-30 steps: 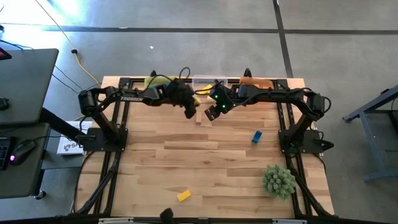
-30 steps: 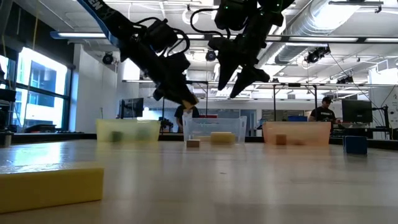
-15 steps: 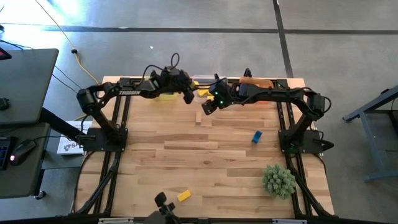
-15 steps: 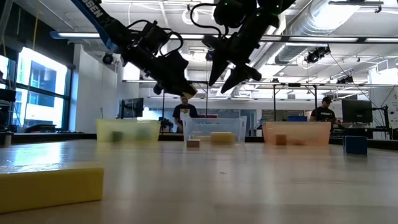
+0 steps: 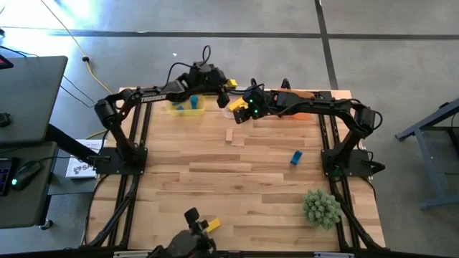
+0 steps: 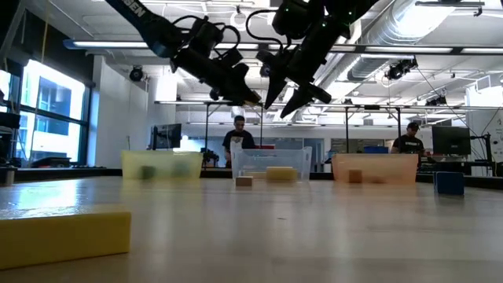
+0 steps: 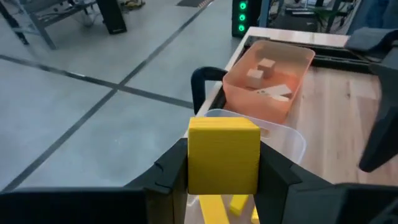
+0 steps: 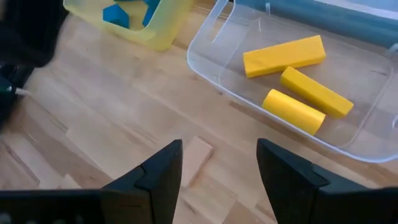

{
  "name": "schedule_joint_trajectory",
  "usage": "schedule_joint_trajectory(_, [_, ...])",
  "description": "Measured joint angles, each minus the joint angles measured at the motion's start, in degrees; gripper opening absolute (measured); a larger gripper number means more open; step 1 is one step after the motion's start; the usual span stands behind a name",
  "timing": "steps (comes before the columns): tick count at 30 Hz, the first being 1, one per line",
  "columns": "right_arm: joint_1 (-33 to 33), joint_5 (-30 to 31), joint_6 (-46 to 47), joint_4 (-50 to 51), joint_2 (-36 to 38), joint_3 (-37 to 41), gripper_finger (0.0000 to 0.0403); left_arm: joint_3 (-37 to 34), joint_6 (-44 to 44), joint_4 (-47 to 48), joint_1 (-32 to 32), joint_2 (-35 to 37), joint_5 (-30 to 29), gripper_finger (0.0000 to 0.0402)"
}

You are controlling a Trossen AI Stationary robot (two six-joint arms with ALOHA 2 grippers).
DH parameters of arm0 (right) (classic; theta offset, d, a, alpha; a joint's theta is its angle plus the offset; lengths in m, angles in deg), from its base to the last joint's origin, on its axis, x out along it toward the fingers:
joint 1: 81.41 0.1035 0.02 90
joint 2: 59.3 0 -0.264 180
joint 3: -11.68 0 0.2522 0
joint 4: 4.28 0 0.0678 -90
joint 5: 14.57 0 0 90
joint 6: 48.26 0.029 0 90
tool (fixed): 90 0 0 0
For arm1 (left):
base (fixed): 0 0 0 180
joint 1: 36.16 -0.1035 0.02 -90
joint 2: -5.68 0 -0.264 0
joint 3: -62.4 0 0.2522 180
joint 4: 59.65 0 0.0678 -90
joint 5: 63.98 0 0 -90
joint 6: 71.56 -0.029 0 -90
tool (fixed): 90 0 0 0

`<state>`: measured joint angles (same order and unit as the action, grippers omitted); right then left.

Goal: Sort & place blocks by color
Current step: Put the yellow block into the transparent bin, then put the blue block into the yellow bin

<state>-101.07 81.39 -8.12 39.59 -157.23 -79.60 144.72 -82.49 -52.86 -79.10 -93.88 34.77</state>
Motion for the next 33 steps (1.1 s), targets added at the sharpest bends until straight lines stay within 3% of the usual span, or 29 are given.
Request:
schedule_joint_trajectory(12, [-0.2, 0.1, 3.6, 0.1, 0.0, 0.0, 0.0195, 1.1, 0.3, 5.9, -1.1, -9.3, 0.2, 0.0107])
schedule_joint_trajectory(19, [-0.2, -0.1, 3.6, 0.8, 0.0, 0.0, 0.0195, 1.1, 2.7, 6.5, -1.4, -11.3, 2.9, 0.0111])
schedule_joint_trajectory(33, [0.8, -6.3, 14.0, 12.0, 0.0, 0.0, 0.0195, 1.1, 3.9, 6.8, -1.3, -11.3, 2.7, 0.0205])
